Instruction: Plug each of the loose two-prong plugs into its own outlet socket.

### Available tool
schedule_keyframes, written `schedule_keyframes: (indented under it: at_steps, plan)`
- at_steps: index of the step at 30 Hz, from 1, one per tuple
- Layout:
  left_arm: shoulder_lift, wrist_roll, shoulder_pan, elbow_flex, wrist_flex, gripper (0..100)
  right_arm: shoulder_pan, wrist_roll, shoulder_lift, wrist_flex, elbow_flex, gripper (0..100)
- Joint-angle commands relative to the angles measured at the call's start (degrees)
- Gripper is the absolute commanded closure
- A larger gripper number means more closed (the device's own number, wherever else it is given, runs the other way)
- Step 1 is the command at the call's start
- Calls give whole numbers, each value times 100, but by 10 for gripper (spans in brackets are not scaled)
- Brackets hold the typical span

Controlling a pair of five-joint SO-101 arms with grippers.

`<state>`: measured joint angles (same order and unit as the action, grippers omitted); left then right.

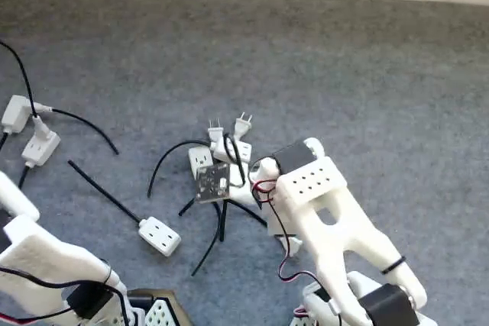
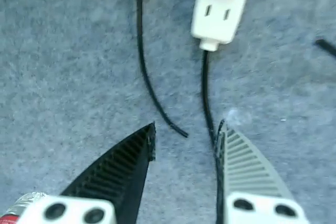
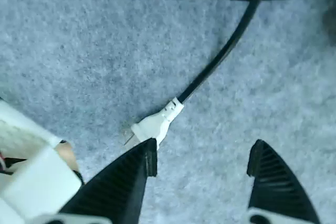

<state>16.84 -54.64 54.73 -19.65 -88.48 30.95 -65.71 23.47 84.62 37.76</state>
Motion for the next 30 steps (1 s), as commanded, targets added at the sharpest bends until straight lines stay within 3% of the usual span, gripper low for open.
schedule_keyframes:
  at_steps: [1, 4, 8, 13, 16, 26, 30]
  plan:
    - [-57, -141, 444, 365, 782, 800, 84, -264, 4, -514, 268, 724]
    - [-57, -141, 629, 769, 1407, 800, 251, 158, 57, -910, 787, 728]
    - [-57, -132, 822, 1516, 2426, 800, 558, 1011, 57, -1675, 1411, 811]
    - [-57, -132, 857, 2475, 3622, 800, 1007, 2224, 57, -1771, 1701, 839]
    - [-110, -132, 857, 2853, 4088, 800, 989, 2365, -4, -1789, 1736, 839]
    - [-110, -141, 1007, 3029, 4185, 800, -57, 2365, -4, -1798, 1736, 841]
    - [-110, -141, 1024, 3020, 4185, 800, -171, 2374, -4, -1798, 1754, 842]
